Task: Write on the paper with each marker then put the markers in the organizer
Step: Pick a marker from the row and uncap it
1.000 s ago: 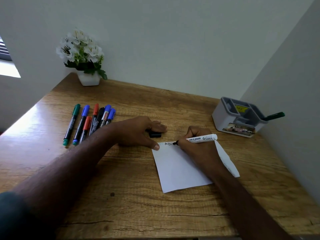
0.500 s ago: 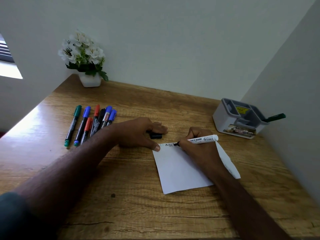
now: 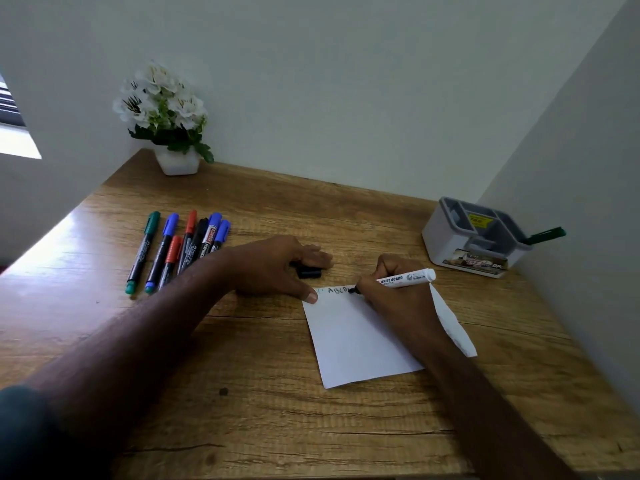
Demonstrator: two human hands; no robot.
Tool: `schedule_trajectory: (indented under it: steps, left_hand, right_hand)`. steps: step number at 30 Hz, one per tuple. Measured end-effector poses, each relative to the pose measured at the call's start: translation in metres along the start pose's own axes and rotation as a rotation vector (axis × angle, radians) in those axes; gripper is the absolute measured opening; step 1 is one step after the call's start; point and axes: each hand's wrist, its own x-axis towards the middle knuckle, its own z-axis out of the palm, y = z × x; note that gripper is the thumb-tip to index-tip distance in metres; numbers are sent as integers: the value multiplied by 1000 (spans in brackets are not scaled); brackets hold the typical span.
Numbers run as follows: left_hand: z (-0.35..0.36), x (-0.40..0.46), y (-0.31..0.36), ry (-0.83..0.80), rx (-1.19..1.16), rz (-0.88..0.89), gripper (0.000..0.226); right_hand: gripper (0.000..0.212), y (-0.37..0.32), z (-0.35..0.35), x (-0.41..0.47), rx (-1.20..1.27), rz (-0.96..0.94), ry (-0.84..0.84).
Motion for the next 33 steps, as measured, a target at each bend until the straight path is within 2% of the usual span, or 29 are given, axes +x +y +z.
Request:
schedule_trajectory:
  steps: [7, 12, 20, 25, 33]
  left_hand:
    - [-2, -1, 4, -7, 6, -7, 68]
    - [-1, -1, 2, -11, 4, 7, 69]
    - [0, 0, 0, -12, -14, -22, 69]
    - [0, 1, -2, 1, -25, -5, 68]
    - [1, 4, -6, 2, -24, 2, 69]
  right_hand:
    - [32, 0, 0, 1, -53, 0, 19]
    - [25, -2, -1, 0, -27, 4, 28]
    - [18, -4, -6, 2, 160, 96, 86]
    - [18, -3, -5, -1, 15, 40, 27]
    - [23, 1, -4, 1, 5, 26, 15]
